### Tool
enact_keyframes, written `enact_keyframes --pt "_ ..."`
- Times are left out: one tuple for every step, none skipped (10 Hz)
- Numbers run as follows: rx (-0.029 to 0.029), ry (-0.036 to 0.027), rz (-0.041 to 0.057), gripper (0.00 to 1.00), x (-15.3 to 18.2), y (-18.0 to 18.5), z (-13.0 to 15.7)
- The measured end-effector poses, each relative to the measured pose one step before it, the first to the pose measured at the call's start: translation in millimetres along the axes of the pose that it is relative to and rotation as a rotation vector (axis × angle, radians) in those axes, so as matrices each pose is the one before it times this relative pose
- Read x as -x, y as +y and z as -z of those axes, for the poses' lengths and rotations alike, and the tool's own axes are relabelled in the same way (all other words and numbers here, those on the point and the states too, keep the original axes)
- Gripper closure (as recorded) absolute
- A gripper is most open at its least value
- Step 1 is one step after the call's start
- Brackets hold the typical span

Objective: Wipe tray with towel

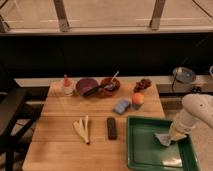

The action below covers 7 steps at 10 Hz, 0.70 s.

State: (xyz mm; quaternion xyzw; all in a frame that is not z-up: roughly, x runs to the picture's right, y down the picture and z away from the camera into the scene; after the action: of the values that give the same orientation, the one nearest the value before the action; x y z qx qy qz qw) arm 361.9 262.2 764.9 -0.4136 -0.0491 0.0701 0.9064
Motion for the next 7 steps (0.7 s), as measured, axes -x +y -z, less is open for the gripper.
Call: enact_keyframes --pt "-0.00005 -0.00263 0.01664 1.0 14.61 -2.85 -0.94" --pt "-0.00219 -0.00445 0.02421 1.0 17.73 -2.23 -2.48" --pt "0.00049 -0.00486 0.02066 1.0 12.53 1.37 -2.58" --pt "0.00855 -0.00905 0.02865 1.0 14.29 7.83 -5.14" --pt "0.00252 -0.00907 0.01863 1.0 6.83 9.03 -3.76" --pt "0.0091 -0.00669 0.01203 1.0 2.05 11.05 -3.11" --pt "0.00566 -0.01035 0.01182 1.0 2.12 12.85 -3.86"
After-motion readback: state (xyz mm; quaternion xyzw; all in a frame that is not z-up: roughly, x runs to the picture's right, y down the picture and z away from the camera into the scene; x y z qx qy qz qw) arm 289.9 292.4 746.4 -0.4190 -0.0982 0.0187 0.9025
